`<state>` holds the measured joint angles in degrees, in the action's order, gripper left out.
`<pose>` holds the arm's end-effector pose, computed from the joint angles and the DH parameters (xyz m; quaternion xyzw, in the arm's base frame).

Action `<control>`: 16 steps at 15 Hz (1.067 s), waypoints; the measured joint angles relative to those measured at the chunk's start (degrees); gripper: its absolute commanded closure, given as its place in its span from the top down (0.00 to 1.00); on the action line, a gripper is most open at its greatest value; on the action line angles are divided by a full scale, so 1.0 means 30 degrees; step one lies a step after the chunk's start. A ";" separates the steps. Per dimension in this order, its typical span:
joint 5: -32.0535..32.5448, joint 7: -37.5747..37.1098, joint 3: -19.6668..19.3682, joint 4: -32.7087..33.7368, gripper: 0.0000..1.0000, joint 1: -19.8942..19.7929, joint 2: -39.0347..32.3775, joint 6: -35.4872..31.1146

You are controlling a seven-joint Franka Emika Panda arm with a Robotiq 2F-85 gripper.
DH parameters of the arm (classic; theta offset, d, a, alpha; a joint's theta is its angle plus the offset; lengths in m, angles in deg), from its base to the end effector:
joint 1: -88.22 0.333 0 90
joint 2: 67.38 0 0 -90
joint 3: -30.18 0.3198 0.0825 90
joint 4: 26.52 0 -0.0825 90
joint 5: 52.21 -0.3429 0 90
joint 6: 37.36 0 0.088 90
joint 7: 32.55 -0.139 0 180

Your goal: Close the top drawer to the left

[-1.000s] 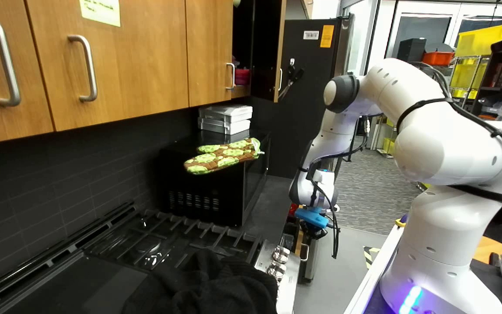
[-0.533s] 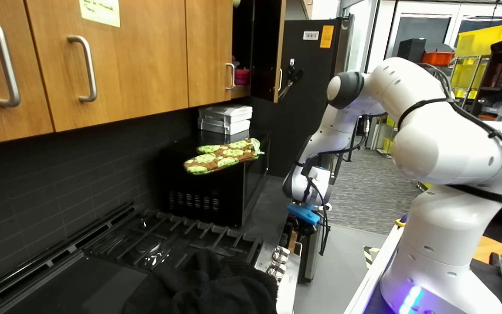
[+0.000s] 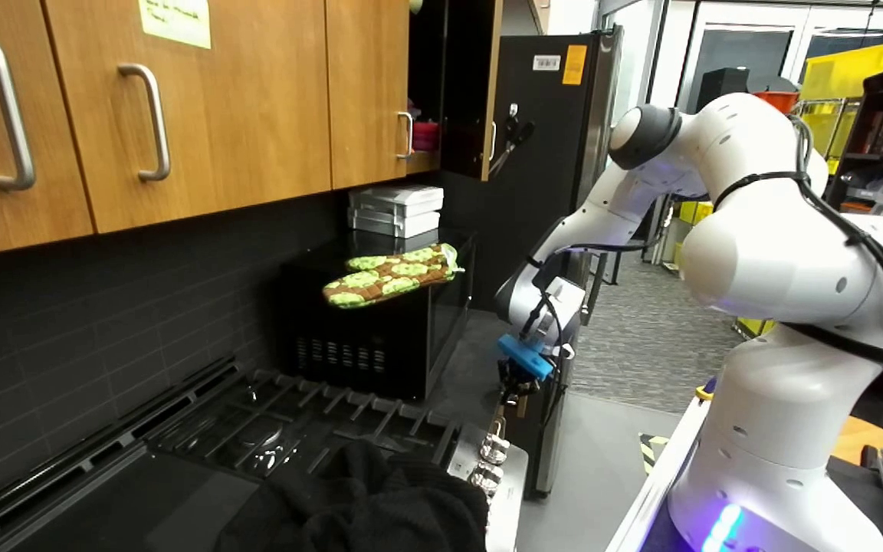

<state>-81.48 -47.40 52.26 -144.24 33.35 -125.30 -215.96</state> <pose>0.4317 -0.2989 -0.0147 -0.7107 0.6819 -0.0422 0.1676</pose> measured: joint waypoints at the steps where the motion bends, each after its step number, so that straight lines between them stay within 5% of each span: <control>1: 0.0000 0.0195 0.0366 -0.0109 0.26 -0.0507 -0.0027 -0.0017; 2: 0.0018 0.0425 0.0681 -0.0198 0.27 -0.0956 -0.0052 -0.0019; 3: 0.0025 0.0677 0.0987 -0.0310 0.07 -0.1350 -0.0051 -0.0064; 4: 0.0031 0.0711 0.1044 -0.0336 0.12 -0.1514 -0.0048 -0.0058; 5: 0.0031 0.0706 0.0975 -0.0296 0.43 -0.1498 -0.0067 -0.0043; 10: 0.0038 0.0703 0.0352 -0.0475 0.76 -0.1397 -0.0022 0.0083; 11: 0.0038 0.0694 0.0167 -0.0576 0.34 -0.1396 0.0053 0.0083; 13: 0.0038 0.0689 -0.0223 -0.0991 0.38 -0.1414 0.0373 0.0084; 16: 0.0037 0.0680 -0.0756 -0.2273 0.17 -0.1493 0.1449 0.0066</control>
<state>-81.36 -45.36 49.99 -151.06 28.87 -120.96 -215.77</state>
